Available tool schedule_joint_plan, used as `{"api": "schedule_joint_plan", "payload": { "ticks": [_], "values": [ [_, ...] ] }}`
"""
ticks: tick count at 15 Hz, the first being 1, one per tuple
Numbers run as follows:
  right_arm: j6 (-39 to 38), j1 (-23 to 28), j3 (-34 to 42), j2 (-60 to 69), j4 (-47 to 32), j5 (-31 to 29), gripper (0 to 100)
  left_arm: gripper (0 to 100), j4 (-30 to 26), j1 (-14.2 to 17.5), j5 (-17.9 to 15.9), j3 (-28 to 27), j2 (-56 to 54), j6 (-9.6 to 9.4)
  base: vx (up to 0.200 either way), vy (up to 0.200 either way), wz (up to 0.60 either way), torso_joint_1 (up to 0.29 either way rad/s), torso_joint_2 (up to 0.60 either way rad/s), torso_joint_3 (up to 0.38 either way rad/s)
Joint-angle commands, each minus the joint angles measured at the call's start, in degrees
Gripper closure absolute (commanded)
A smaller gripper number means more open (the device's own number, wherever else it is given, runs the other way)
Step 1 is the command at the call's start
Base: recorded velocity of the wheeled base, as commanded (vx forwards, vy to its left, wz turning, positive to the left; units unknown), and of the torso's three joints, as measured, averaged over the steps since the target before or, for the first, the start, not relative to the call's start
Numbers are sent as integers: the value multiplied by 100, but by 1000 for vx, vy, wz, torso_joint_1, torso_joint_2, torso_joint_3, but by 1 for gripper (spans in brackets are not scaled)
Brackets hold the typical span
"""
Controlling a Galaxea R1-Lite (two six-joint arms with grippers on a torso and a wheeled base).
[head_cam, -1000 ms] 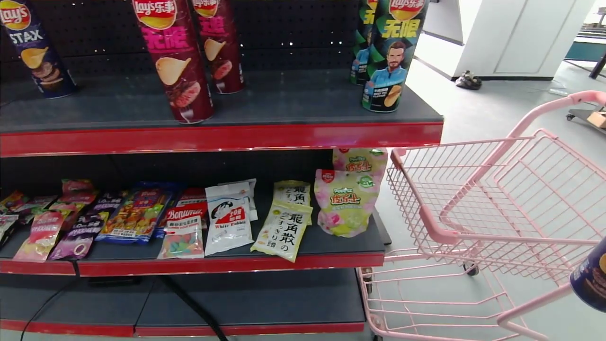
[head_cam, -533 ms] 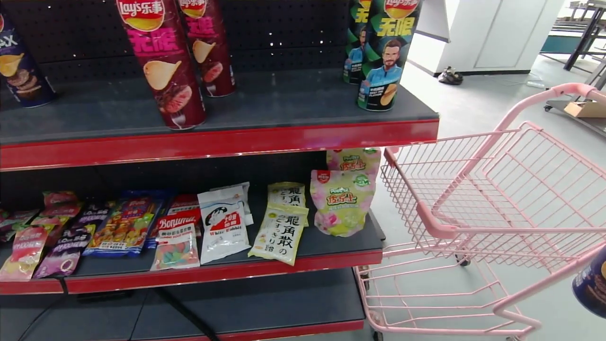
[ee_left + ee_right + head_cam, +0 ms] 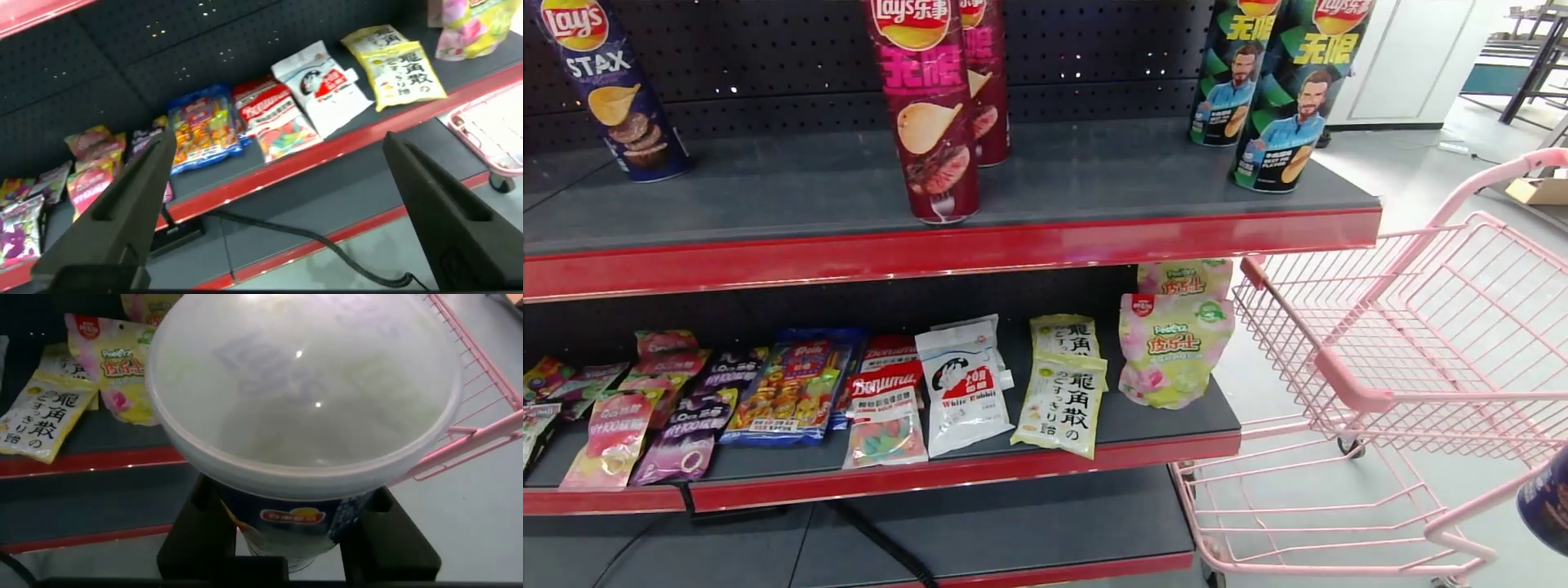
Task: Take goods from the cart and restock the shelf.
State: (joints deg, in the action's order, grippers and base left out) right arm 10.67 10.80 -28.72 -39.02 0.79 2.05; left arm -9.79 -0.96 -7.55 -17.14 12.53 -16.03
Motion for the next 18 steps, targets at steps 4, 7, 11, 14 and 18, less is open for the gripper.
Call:
{"api": "schedule_joint_plan", "payload": {
  "ticks": [4, 7, 11, 14, 18],
  "values": [
    [14, 10, -19, 0, 26, -3, 100, 0, 3, 8, -1, -9, -111, -120, 0, 0, 0, 58, -228, -179],
    [67, -8, -125, -70, 35, 24, 100, 0, 3, 8, -1, 0, -102, -120, 0, 0, 0, 124, -474, -349],
    [93, -17, -222, -220, 44, 33, 100, 0, 3, 8, -1, 9, -75, -120, 0, 0, 0, 162, -533, -367],
    [102, -25, -239, -273, 44, 33, 100, 0, 3, 8, -1, 26, -40, -120, 0, 0, 0, 199, -585, -382],
    [173, -105, -204, -290, 44, 33, 100, 0, 3, 8, -10, 35, -32, -120, 0, 0, 0, 207, -558, -351]
  ]
}}
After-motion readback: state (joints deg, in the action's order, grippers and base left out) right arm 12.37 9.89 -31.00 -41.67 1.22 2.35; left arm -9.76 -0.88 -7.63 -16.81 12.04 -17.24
